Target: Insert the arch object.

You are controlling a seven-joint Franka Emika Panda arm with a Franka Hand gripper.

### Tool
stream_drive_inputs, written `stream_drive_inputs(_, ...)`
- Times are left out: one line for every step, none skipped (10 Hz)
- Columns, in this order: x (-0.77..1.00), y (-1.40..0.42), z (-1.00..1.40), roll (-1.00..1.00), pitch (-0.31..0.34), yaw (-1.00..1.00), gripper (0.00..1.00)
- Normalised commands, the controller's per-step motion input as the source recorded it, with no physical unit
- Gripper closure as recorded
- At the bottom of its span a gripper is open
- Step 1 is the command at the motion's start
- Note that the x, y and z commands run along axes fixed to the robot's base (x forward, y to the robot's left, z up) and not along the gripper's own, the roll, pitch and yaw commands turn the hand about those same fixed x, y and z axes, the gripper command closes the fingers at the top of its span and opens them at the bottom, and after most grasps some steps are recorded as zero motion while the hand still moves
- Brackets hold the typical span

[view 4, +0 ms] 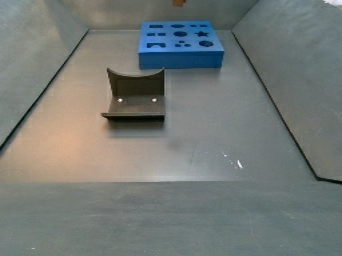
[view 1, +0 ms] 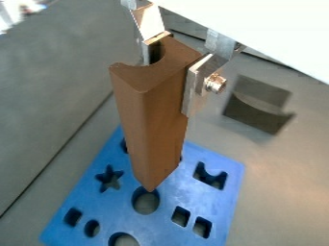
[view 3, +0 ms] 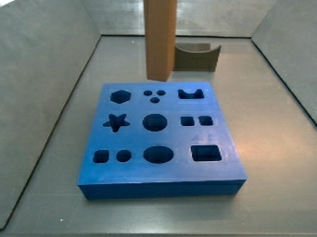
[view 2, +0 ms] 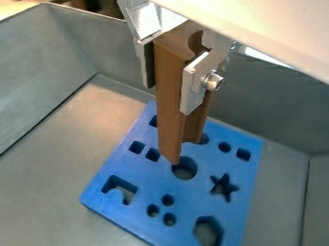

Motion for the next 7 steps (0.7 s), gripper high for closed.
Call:
stream_drive_inputs(0.42,0.13,-0.36,0.1,0.0,-0.78,1.0)
stream_drive_inputs(0.43,0.17,-0.39,0.08,0.0,-0.76,1.0)
stream_drive_inputs(0.52,0.32,-0.41,0.05,0.02,-0.64,1.0)
stream_drive_inputs(0.57,0.36,-0.39,0.04,0.041,-0.59,1.0)
stream_drive_inputs(0.61,0.38,-0.41,0.07,0.066,-0.53,1.0)
stream_drive_inputs(0.68,0.41,-0.37,0.16,0.096,-0.38,1.0)
stream_drive_inputs(0.65,0.39,-0.33,0.17,0.077,-0.41,1.0)
